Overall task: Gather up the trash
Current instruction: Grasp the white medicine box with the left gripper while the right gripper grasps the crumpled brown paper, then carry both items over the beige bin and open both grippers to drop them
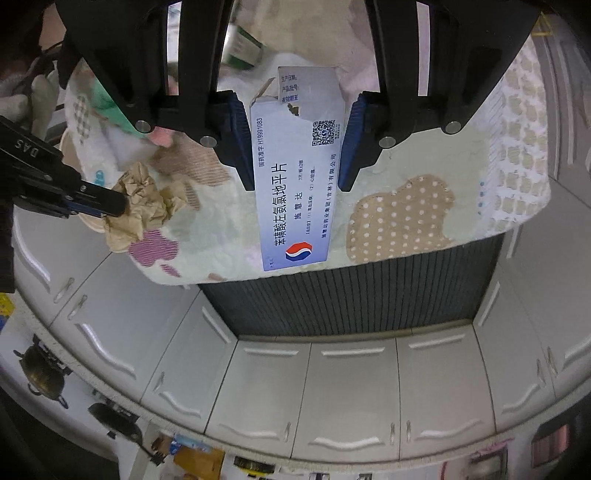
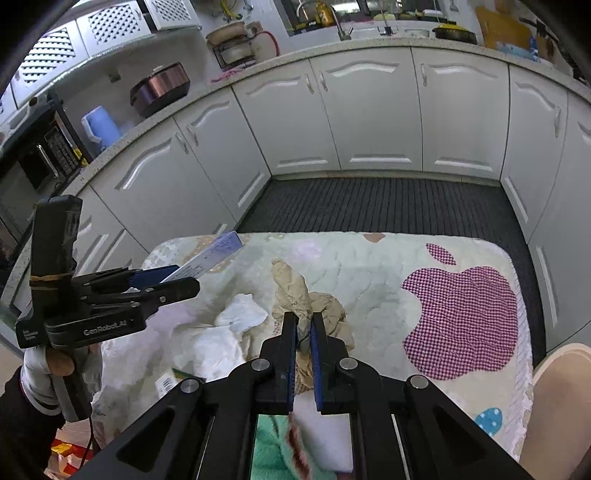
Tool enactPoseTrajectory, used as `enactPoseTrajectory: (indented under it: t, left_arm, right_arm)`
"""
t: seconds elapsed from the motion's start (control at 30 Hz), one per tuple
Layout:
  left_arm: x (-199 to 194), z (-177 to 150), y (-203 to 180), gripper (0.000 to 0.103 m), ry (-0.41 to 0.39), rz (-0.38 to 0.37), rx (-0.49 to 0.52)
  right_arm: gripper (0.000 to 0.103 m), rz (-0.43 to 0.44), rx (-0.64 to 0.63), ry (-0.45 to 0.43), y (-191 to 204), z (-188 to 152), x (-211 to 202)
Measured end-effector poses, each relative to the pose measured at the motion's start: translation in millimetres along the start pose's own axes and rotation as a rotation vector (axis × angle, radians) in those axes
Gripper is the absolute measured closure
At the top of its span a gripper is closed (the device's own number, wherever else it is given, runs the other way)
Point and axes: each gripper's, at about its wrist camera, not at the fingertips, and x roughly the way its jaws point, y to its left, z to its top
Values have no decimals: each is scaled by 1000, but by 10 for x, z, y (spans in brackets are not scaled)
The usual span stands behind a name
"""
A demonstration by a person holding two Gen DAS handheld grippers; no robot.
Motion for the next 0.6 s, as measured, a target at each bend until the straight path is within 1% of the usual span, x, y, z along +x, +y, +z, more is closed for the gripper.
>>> enactPoseTrajectory:
  t: [0.27,0.47,0.6]
  left_arm:
    - [-356,-82,-440,62,-56,-39,57]
    - [-377,-189,-849,62,-54,-44,95]
    - [-361,-230,-1165,62,-52,-49,129]
  right_arm:
    - [97,-12,-2,-47,29,-138,-378]
    - [97,-41,16,-70,-60,-291,-625]
    - [97,-75,31,-83,-200,-404,-808]
